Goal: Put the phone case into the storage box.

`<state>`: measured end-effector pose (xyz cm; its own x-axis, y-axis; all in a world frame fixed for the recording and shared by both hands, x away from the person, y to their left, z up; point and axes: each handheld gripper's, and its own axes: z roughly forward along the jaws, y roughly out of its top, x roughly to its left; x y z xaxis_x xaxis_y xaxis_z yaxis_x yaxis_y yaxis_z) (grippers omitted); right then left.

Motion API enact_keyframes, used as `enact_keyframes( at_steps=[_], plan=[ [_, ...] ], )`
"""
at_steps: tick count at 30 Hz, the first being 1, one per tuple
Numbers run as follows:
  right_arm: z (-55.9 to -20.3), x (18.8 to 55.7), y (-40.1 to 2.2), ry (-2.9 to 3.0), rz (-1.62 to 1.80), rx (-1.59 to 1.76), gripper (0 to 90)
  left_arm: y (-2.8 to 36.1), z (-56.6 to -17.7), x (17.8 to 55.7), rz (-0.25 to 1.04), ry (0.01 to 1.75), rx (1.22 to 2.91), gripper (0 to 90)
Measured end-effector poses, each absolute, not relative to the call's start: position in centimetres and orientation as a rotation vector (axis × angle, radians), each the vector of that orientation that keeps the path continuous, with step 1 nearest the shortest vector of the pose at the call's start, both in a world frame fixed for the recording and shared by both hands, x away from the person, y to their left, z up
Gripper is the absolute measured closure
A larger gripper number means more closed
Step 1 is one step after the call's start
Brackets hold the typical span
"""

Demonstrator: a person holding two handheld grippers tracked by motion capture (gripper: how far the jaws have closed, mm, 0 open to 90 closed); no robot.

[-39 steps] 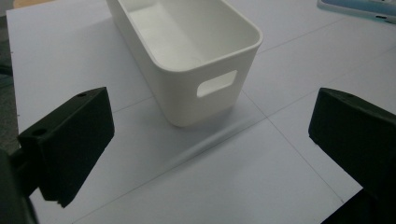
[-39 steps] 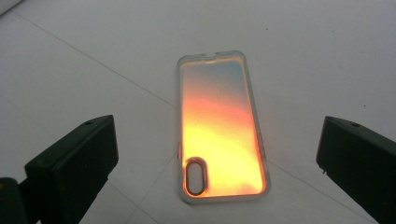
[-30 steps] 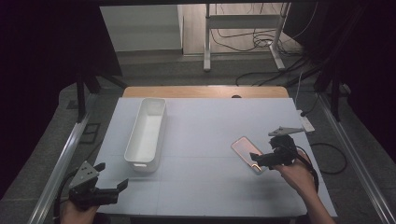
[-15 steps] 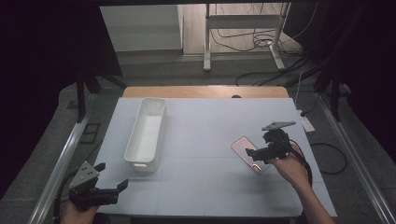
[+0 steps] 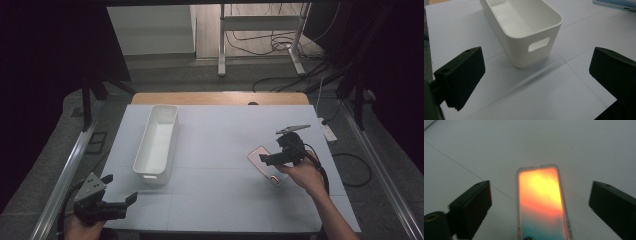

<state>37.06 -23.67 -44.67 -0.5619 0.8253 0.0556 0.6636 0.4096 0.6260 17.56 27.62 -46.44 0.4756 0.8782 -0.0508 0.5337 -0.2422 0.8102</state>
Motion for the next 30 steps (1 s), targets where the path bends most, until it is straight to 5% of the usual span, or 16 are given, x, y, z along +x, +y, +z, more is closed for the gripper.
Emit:
enact_keyframes(
  at_steps=[3, 4, 5, 13, 30],
  plan=[
    [-44.6, 37.2, -23.8, 2.403, 0.883, 1.31, 19.5, 27.6, -46.4, 17.6, 0.539, 1.176, 1.917, 1.3],
    [-44.6, 37.3, -24.0, 2.406, 0.877, 1.307, 32.6, 27.6, -46.4, 17.6, 0.54, 1.175, 1.918, 1.3],
    [-44.6, 37.3, -24.0, 2.406, 0.877, 1.307, 32.6, 27.6, -46.4, 17.6, 0.54, 1.175, 1.919, 1.3],
    [-44.4, 37.5, -24.2, 2.474, 0.851, 1.202, 88.9, 27.5, -46.4, 17.6, 0.543, 1.176, 1.922, 1.5],
    [-46.4, 37.9, -24.8, 2.506, 0.774, 1.214, 89.6, 27.5, -46.4, 17.6, 0.549, 1.172, 1.927, 1.8]
  ],
)
